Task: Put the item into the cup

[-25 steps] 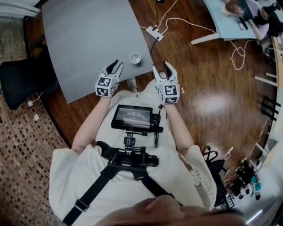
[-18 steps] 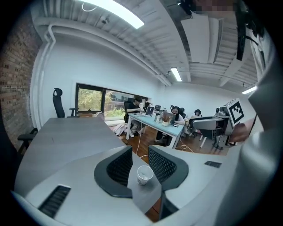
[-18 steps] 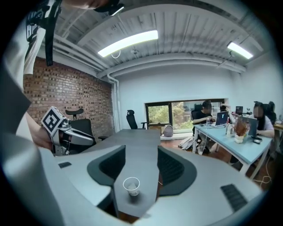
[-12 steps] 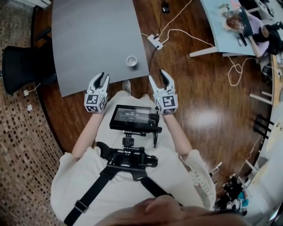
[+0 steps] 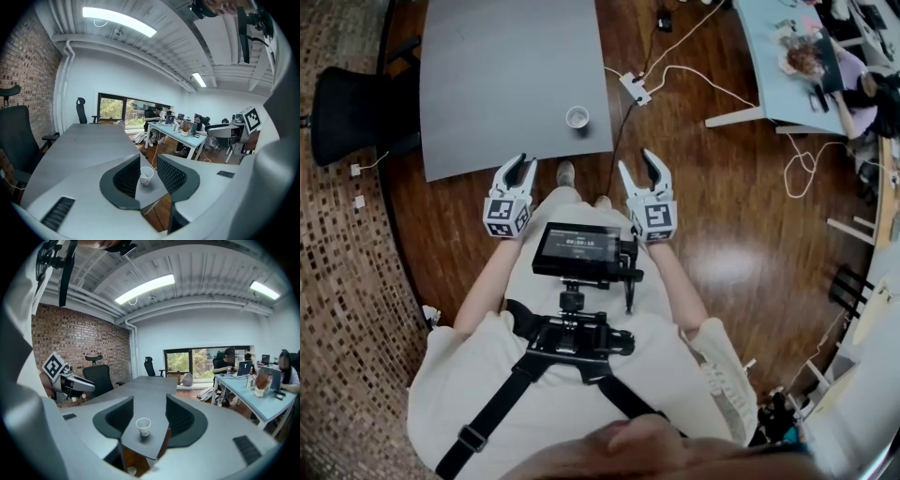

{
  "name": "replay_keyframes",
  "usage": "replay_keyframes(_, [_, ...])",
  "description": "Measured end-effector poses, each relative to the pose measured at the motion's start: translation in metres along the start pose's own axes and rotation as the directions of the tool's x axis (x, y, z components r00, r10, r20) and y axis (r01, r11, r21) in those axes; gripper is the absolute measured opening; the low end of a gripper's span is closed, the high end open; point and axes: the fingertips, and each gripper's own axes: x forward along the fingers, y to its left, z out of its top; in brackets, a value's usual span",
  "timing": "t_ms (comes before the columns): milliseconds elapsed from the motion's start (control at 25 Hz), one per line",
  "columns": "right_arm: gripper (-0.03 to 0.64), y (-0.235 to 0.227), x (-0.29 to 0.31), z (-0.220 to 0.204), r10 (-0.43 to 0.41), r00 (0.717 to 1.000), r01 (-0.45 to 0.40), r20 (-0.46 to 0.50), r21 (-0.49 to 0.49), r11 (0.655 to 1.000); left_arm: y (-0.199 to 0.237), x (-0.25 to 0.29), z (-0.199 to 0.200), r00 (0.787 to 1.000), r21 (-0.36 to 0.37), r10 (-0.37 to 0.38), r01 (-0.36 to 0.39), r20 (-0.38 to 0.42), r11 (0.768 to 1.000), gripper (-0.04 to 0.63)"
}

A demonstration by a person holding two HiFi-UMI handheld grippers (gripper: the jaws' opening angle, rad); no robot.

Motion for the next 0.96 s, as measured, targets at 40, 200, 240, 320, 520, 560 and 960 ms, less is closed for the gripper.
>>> replay_keyframes(40, [0.235,0.002,-0.004,0.001,0.006,1.000,-0.006,0.005,-0.009,1.000,-0.006,-0.003,-0.001,1.000,0.000,0.004,-0.004,0.003,1.000,0.114])
replay_keyframes(200, [0.235,0.011,-0.022,-0.002,0.023,1.000,-0.023,0.017,-0.026,0.999,-0.027,-0.020,-0.012,1.000,0.018,0.013,-0.014,0.003,1.000,0.114])
replay_keyframes(240, [0.235,0.014,-0.026,-0.003,0.027,0.999,-0.027,0.020,-0.027,0.999,-0.029,-0.023,-0.015,1.000,0.021,0.014,-0.014,0.000,1.000,0.114])
replay_keyframes(320, [0.235,0.019,-0.032,-0.004,0.035,0.999,-0.034,0.025,-0.029,0.999,-0.034,-0.027,-0.020,1.000,0.021,0.013,-0.012,-0.007,1.000,0.114])
replay_keyframes(520, [0.235,0.026,-0.049,-0.005,0.046,0.998,-0.045,0.038,-0.034,0.998,-0.054,-0.042,-0.028,1.000,0.025,0.006,-0.005,-0.017,1.000,0.114])
replay_keyframes(560, [0.235,0.026,-0.050,-0.006,0.048,0.998,-0.047,0.040,-0.034,0.998,-0.056,-0.042,-0.031,1.000,0.026,0.005,-0.005,-0.021,1.000,0.114])
replay_keyframes(960, [0.235,0.027,-0.053,-0.019,0.039,0.998,-0.037,0.044,-0.041,0.998,-0.065,-0.038,-0.055,0.998,0.009,-0.025,0.026,-0.052,1.000,0.114])
